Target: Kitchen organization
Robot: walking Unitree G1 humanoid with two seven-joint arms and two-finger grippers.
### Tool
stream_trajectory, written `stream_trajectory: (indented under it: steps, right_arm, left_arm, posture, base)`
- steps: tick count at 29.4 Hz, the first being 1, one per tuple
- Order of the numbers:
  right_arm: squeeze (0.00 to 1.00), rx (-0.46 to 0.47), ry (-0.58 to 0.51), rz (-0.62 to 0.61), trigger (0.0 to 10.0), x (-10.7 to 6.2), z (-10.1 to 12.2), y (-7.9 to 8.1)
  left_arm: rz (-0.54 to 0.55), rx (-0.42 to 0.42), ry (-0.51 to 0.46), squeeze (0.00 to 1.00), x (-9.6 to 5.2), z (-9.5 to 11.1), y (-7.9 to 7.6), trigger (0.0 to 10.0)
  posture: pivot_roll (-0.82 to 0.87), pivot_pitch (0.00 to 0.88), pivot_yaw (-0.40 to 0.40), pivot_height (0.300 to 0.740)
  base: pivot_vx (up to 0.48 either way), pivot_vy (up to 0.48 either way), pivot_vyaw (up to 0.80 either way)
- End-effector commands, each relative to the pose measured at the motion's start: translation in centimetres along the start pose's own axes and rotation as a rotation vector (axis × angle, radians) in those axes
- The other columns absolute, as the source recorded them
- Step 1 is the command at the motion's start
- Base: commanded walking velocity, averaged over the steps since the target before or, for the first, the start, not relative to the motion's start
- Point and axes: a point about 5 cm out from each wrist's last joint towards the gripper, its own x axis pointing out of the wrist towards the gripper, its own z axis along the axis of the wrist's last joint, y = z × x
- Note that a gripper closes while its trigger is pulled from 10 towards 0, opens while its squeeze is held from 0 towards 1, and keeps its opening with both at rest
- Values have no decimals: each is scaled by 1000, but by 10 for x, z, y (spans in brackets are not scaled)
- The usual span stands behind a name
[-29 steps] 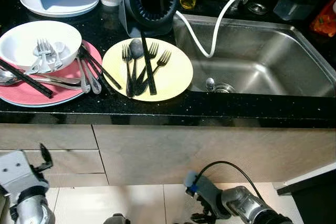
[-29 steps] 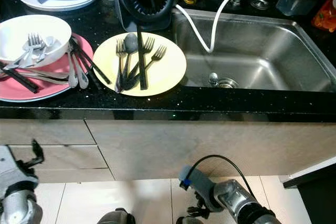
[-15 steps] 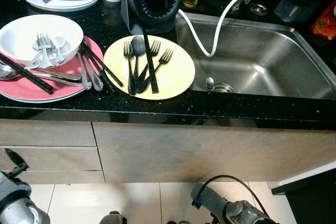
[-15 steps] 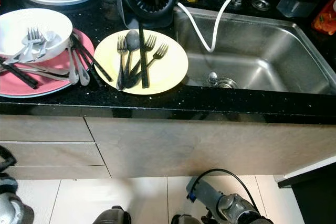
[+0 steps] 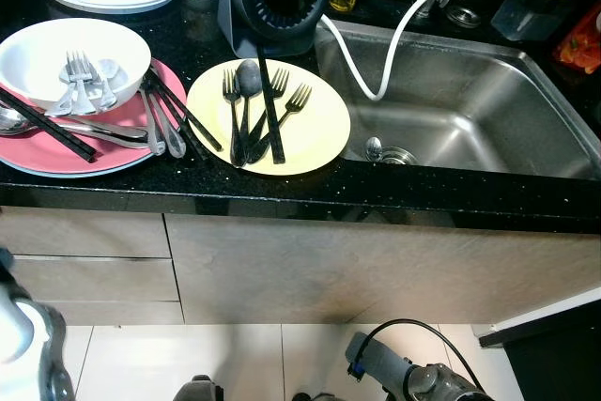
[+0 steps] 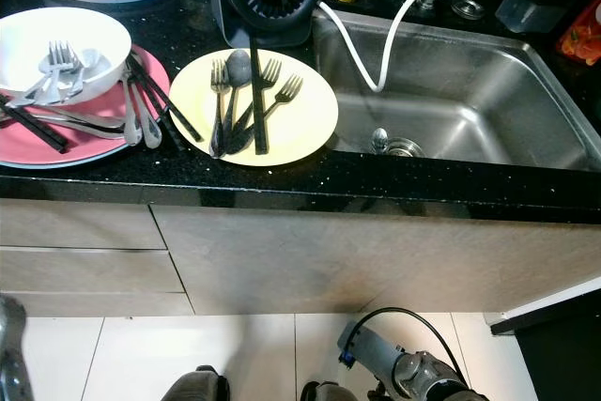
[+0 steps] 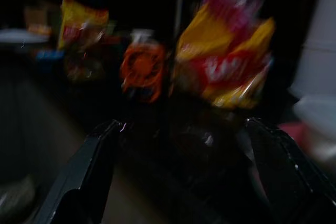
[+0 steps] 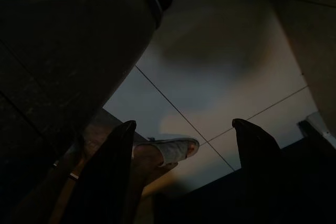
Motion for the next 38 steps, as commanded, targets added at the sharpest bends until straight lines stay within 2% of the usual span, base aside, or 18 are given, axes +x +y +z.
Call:
stream_trajectory:
  steps: [1,3,4,6,7,10,12,16,18,22,26,27,31,32,36,38]
  right_arm:
    - [0,25,33,6,10000,1,-12,5]
    - [0,32,34,6,10000,1,-13,7]
    - [0,32,34,6,10000,1,-13,7]
    - [0,43,33,5,10000,2,-13,8]
    - [0,43,33,5,10000,2,-13,8]
    - [0,57,31,1,10000,2,-13,9]
    - [0,60,31,0,10000,2,-13,9]
    - [0,71,25,-8,10000,2,-11,8]
    - [0,72,22,-11,10000,2,-10,8]
    - [0,72,21,-12,10000,3,-9,8]
    - [0,83,19,-16,10000,3,-9,8]
    - [0,83,19,-16,10000,3,-9,8]
    - [0,83,26,-13,10000,3,-12,10]
    - [0,83,26,-13,10000,3,-12,10]
    - [0,90,33,-11,10000,3,-15,12]
    - [0,92,34,-11,10000,3,-16,12]
  left_arm:
    - [-33,15,-28,0,1,9,-6,10000]
    - [-80,19,-93,0,6,22,-15,10000]
    - [-80,19,-93,0,6,22,-15,10000]
    - [-144,33,-178,0,12,36,-26,10000]
    - [-144,33,-178,0,12,36,-26,10000]
    - [-251,63,-340,0,21,62,-45,10000]
    - [-278,68,-378,0,23,69,-49,10000]
    - [-483,117,-510,0,29,89,-74,10000]
    - [-679,149,-516,0,30,90,-90,10000]
    - [-737,146,-500,0,32,88,-93,10000]
    - [-915,285,-528,0,33,83,-94,10000]
    - [-915,285,-528,0,33,83,-94,10000]
    - [-1086,276,-486,0,35,81,-93,10000]
    - [-1086,276,-486,0,35,81,-93,10000]
    - [-1404,294,-425,0,21,72,-98,10000]
    - [-1445,288,-408,0,18,70,-99,10000]
  posture:
    - [263,150,-143,740]
    - [262,148,-140,740]
    - [262,148,-140,740]
    - [252,141,-131,740]
    - [252,141,-131,740]
    - [247,135,-126,740]
    - [247,133,-125,740]
    - [245,125,-127,740]
    - [243,119,-125,740]
    - [240,118,-124,740]
    - [236,117,-124,740]
    - [236,117,-124,740]
    - [227,117,-127,740]
    - [227,117,-127,740]
    - [216,113,-121,740]
    - [216,113,-121,740]
  base:
    - [0,0,0]
    - [0,0,0]
    - [0,0,0]
    - [0,0,0]
    - [0,0,0]
    - [0,0,0]
    - [0,0,0]
    - [0,0,0]
    - [0,0,0]
    - [0,0,0]
    - [0,0,0]
    - [0,0,0]
    - [0,0,0]
    - [0,0,0]
    - [0,0,0]
    - [0,0,0]
